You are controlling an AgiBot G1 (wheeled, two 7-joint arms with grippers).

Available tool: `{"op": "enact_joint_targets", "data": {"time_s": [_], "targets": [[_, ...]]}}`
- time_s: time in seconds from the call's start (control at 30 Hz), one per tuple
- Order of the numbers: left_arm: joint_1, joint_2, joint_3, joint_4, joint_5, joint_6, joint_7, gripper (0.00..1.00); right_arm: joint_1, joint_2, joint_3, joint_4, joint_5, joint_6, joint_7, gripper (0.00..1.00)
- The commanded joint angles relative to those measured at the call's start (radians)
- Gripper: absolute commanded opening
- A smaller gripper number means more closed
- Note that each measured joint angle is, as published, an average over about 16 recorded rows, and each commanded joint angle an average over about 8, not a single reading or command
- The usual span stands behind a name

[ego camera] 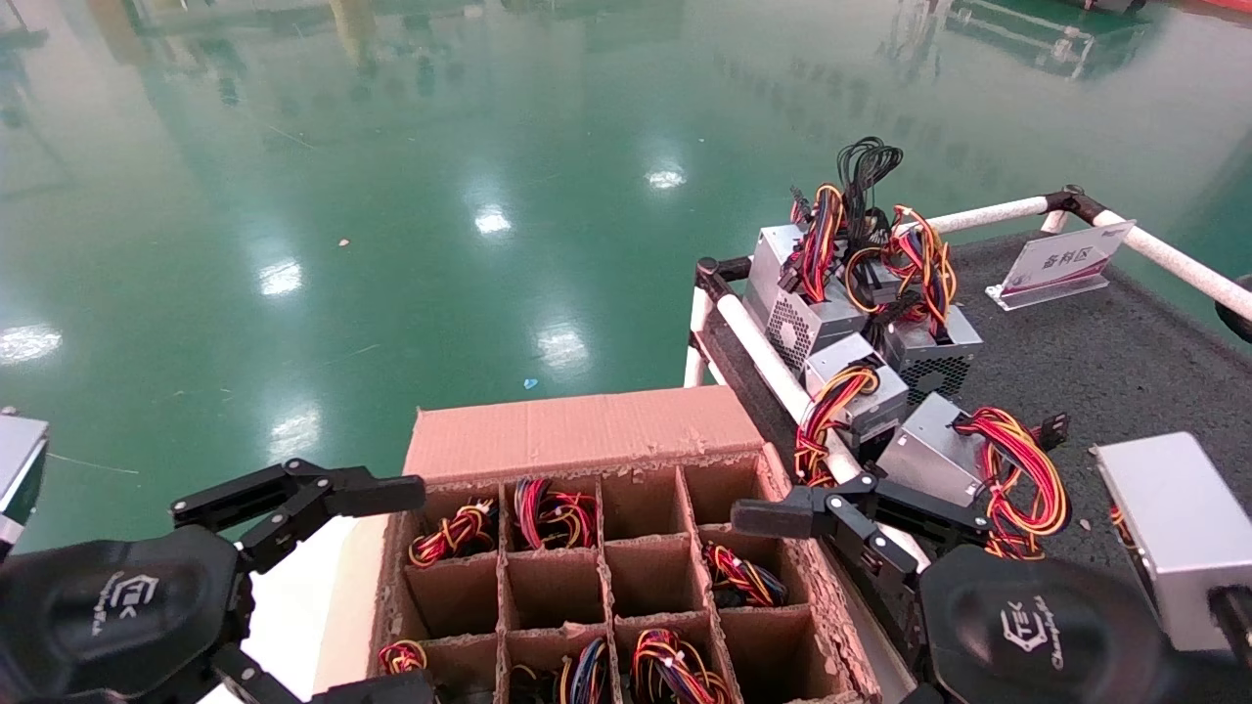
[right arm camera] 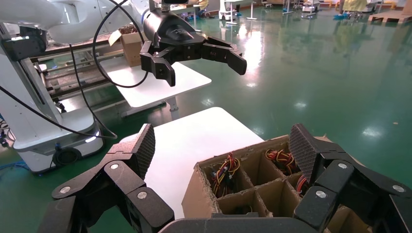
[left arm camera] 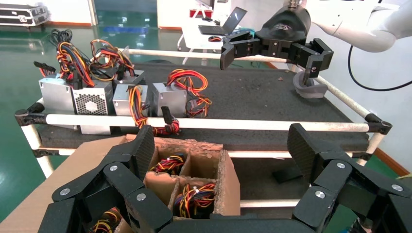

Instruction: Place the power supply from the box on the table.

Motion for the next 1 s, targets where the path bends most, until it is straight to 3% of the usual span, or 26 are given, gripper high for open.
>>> {"op": "enact_joint_targets", "data": {"time_s": [0.03,0.2,0.23,0.47,0.5,1.0], "targets": [[0.000,0.000,0.000,0.000,0.000,0.000,0.000,1.00,0.000,0.000,0.000,0.000,0.000,0.000,0.000,1.00],[0.000,0.000,0.000,0.000,0.000,0.000,0.000,0.99,0.000,0.000,0.000,0.000,0.000,0.000,0.000,1.00],[0.000,0.000,0.000,0.000,0.000,0.000,0.000,0.93,0.000,0.000,0.000,0.000,0.000,0.000,0.000,1.00],[0.000,0.000,0.000,0.000,0.000,0.000,0.000,0.08,0.000,0.000,0.000,0.000,0.000,0.000,0.000,1.00],[0.000,0.000,0.000,0.000,0.000,0.000,0.000,0.02,0.000,0.000,0.000,0.000,0.000,0.000,0.000,1.00],[0.000,0.000,0.000,0.000,0.000,0.000,0.000,0.00,0.000,0.000,0.000,0.000,0.000,0.000,0.000,1.00]]}}
